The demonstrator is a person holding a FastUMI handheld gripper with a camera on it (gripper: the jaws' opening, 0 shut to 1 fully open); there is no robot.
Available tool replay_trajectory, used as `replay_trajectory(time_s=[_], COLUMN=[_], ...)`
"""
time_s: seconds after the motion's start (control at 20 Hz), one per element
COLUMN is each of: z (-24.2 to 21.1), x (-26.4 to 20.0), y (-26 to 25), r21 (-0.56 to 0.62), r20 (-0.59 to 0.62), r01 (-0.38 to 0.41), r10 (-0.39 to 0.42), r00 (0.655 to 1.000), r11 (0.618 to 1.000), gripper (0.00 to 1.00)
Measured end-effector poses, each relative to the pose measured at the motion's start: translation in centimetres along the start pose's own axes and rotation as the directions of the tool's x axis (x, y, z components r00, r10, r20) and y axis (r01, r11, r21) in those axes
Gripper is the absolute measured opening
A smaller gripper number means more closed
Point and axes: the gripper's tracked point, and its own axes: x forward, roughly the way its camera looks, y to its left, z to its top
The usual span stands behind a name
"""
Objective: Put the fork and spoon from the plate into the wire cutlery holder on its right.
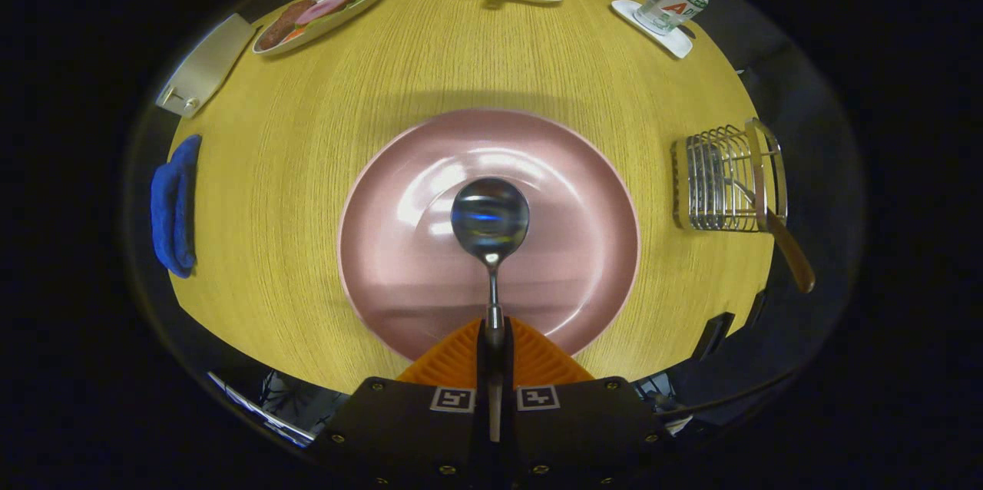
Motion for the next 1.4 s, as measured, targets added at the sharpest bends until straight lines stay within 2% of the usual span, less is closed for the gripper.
replay_trajectory(time_s=[0.3, 0.8, 1.25, 1.4], z=[2.4, 5.1, 4.9, 4.2], x=[-3.6, -9.6, -11.2, -10.9], y=[-2.0, -9.1, -14.8, -16.5], r21=[0.038, 0.162, 0.272, 0.280], r20=[0.055, 0.102, 0.082, 0.040], r01=[0.037, 0.128, 0.152, 0.171], r10=[-0.039, -0.145, -0.181, -0.190], r00=[0.998, 0.984, 0.980, 0.981], r11=[0.999, 0.979, 0.950, 0.945], gripper=[0.06, 0.06, 0.06, 0.06])
